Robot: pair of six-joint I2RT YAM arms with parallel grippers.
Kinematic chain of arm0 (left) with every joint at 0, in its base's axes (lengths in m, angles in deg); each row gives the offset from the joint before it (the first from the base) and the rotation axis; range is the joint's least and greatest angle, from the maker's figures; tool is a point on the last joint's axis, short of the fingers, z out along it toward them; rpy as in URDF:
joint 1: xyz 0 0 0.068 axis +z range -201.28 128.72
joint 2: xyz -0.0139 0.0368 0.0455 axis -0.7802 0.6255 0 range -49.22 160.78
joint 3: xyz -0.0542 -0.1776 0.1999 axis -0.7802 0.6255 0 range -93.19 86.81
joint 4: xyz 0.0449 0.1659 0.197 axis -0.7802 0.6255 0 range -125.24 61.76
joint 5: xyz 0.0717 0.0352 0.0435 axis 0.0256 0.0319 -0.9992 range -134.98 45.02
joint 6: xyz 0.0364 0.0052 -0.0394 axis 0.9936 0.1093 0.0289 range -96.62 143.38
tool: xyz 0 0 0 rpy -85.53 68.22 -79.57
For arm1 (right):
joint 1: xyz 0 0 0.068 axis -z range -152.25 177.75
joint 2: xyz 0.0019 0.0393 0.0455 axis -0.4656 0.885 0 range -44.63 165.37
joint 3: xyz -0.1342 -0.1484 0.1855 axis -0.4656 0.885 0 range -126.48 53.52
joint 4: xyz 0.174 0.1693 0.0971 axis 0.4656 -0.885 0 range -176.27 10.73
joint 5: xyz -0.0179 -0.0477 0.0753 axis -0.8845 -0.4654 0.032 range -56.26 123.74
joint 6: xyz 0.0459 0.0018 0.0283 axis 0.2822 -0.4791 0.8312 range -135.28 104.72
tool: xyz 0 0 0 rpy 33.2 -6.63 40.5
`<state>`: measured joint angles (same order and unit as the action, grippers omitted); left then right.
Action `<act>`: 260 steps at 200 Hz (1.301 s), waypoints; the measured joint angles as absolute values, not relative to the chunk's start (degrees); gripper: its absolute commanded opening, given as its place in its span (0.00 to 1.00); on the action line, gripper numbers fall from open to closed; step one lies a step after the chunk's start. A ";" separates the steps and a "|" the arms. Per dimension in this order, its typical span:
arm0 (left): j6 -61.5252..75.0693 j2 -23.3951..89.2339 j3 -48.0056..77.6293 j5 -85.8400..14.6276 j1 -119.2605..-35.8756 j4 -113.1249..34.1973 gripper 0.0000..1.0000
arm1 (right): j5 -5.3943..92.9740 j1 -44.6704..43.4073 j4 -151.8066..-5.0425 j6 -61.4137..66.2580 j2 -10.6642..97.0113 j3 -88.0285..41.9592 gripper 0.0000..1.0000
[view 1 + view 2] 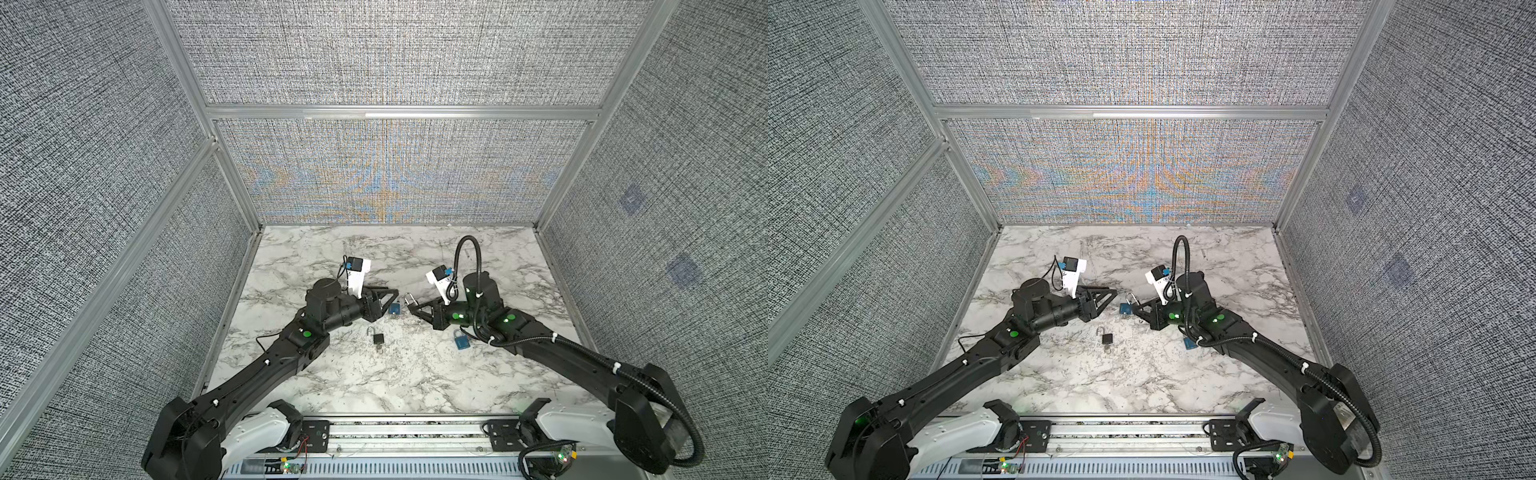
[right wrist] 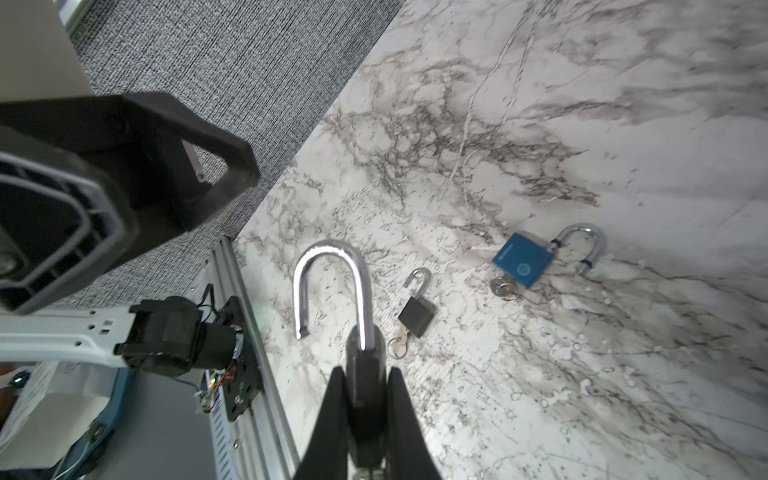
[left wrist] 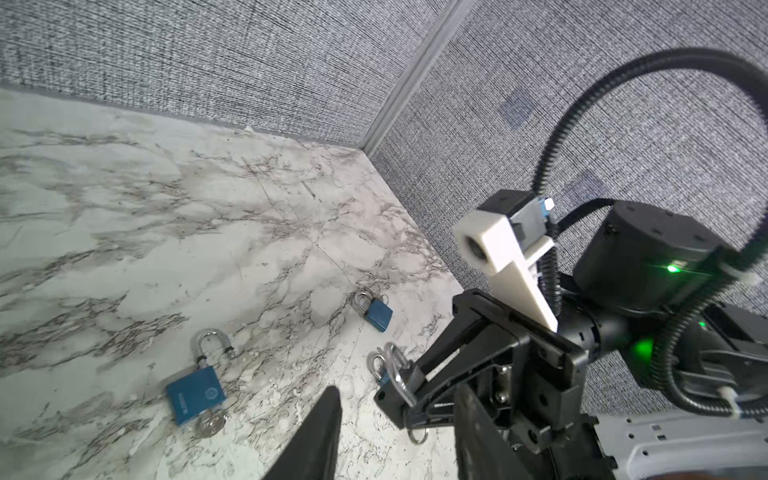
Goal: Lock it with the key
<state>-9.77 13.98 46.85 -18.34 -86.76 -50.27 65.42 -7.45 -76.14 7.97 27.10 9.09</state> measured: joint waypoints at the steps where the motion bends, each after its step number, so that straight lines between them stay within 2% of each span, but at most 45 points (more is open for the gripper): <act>1: -9.57 14.13 46.63 -18.08 -86.76 -50.07 0.47 | 65.75 -7.45 -76.16 7.97 27.14 9.09 0.00; 26: -6.40 17.01 43.24 -14.76 -86.92 -46.10 0.47 | 70.21 -6.86 -76.38 8.40 27.66 9.09 0.00; 93: -2.75 20.31 42.93 -13.36 -87.11 -41.33 0.47 | 77.81 -4.98 -75.55 10.68 27.47 8.92 0.00; 183: -3.65 16.45 44.84 -13.25 -87.00 -44.74 0.46 | 83.21 -3.19 -74.39 12.36 27.42 9.49 0.00; 260: -3.93 18.15 44.81 -9.19 -86.87 -47.56 0.31 | 87.80 -2.66 -74.30 12.71 27.36 9.49 0.00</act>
